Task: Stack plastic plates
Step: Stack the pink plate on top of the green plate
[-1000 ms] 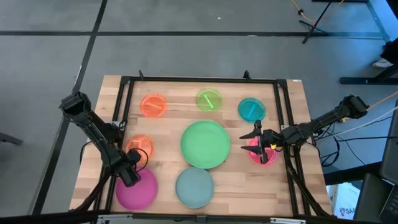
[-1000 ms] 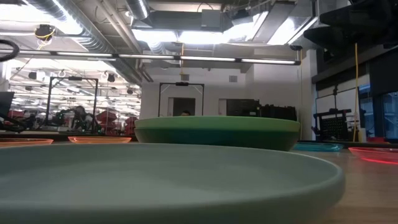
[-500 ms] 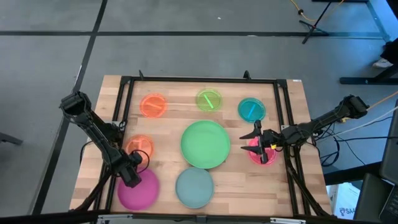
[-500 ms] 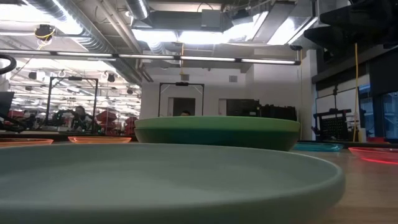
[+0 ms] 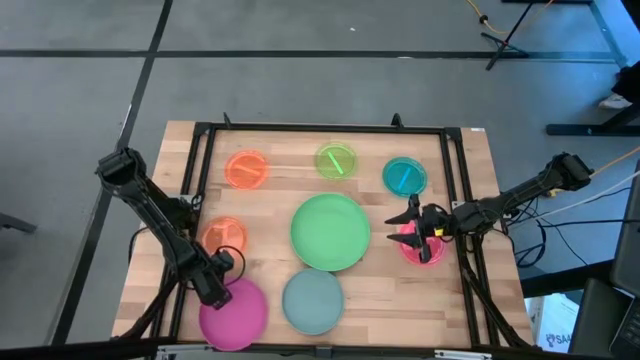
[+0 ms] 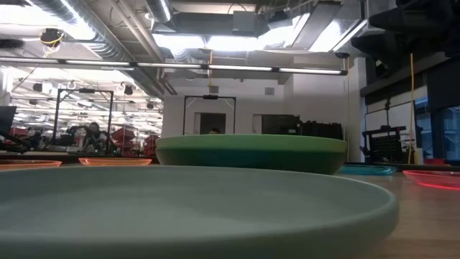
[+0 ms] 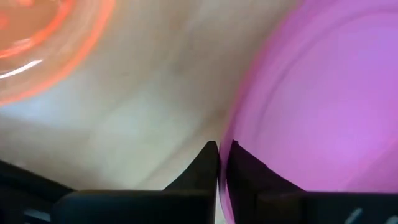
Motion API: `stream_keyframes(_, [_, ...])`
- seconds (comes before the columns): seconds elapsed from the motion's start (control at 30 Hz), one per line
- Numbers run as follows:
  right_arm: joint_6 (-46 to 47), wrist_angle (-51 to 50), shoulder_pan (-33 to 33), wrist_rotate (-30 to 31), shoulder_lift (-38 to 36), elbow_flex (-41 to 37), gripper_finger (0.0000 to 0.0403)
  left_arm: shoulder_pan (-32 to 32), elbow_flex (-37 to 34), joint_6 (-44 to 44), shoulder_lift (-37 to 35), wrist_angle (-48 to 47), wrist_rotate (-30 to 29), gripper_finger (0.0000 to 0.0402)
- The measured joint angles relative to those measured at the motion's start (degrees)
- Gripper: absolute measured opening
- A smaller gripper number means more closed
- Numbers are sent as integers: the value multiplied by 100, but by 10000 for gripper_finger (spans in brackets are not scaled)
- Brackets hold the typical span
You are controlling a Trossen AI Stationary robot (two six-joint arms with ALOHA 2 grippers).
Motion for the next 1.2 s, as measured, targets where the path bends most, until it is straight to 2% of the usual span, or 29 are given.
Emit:
stream_keyframes(0.27, [76,-10,0,132,-2,2,188,186,747,64,4,-45,-622,14])
stream_keyframes(0.63, [135,-7,0,136,-2,2,188,954,1388,1046,0,14,-1030,7])
stream_keyframes(1.0, [266,-10,0,134,-1,2,188,1968,1478,1884,9,498,-1688,10])
stream_keyframes(1.2, [265,-14,0,134,-2,2,188,2441,1480,2328,9,551,-2269,10])
